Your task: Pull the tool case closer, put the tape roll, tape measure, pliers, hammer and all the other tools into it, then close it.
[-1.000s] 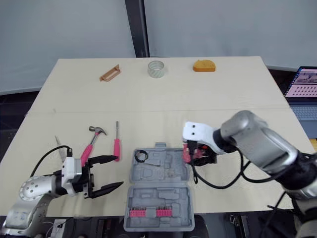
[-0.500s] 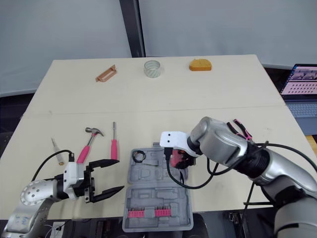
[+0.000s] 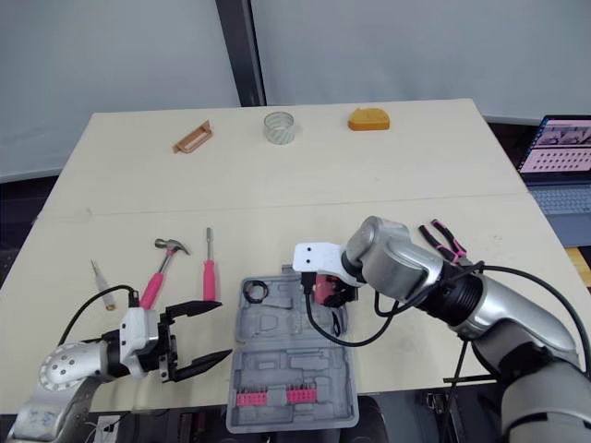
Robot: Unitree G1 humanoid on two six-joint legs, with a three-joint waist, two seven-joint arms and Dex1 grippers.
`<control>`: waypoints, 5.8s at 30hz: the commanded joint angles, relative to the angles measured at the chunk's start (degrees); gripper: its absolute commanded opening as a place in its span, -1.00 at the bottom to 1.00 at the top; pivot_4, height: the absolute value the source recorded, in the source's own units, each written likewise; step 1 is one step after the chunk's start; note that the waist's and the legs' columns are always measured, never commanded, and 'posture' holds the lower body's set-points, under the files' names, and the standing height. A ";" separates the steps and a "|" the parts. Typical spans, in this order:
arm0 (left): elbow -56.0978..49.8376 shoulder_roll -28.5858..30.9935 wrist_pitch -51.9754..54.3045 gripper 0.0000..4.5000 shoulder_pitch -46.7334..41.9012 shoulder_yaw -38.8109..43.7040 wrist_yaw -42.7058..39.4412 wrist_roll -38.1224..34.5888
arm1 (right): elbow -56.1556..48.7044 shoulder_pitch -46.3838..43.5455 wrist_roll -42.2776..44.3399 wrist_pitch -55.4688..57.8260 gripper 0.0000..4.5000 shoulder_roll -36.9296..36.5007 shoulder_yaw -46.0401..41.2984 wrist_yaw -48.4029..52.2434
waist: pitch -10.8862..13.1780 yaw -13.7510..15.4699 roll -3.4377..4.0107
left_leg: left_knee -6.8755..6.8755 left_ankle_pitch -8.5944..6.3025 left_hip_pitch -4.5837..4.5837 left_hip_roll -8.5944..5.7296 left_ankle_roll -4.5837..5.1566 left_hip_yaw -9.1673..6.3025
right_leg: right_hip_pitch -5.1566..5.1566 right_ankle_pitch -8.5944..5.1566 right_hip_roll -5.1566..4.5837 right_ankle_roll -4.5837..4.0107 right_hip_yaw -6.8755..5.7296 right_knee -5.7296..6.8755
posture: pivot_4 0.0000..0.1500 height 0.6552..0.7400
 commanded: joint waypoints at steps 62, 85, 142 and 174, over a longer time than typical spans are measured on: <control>-5.36 -0.37 2.18 1.00 0.71 -0.95 3.13 -0.69 | -1.69 26.56 10.10 -24.85 0.06 1.58 -36.56 -4.09 | 0.02 0.16 -0.09 | 0.00 -0.02 0.00 0.04 -0.02 0.10 | 0.00 0.02 0.00 -0.03 -0.01 -0.02 | 1.00 1.00; -3.81 0.71 1.51 1.00 1.20 1.19 1.13 -1.05 | 10.77 35.55 11.46 -40.85 0.06 8.90 -38.78 -5.42 | 0.02 0.19 -0.09 | 0.02 -0.02 0.03 0.04 -0.02 0.10 | 0.04 0.02 0.00 -0.04 -0.01 -0.01 | 1.00 1.00; -7.66 3.74 5.75 1.00 1.49 4.48 0.53 -2.30 | 28.31 41.50 5.03 -57.11 0.06 14.76 -36.51 -10.21 | -0.17 0.15 -0.39 | -0.03 -0.03 0.44 0.07 -0.04 0.09 | 0.46 0.02 0.01 -0.04 -0.03 -0.09 | 1.00 1.00; -9.39 0.80 7.35 1.00 16.35 13.75 -2.70 -9.55 | -30.71 77.84 25.44 -22.81 0.28 -7.35 -67.90 -11.76 | 0.03 1.87 -0.26 | 0.03 -0.22 0.29 0.06 0.08 0.13 | 0.53 0.07 0.02 -0.12 -0.07 -0.43 | 1.00 1.00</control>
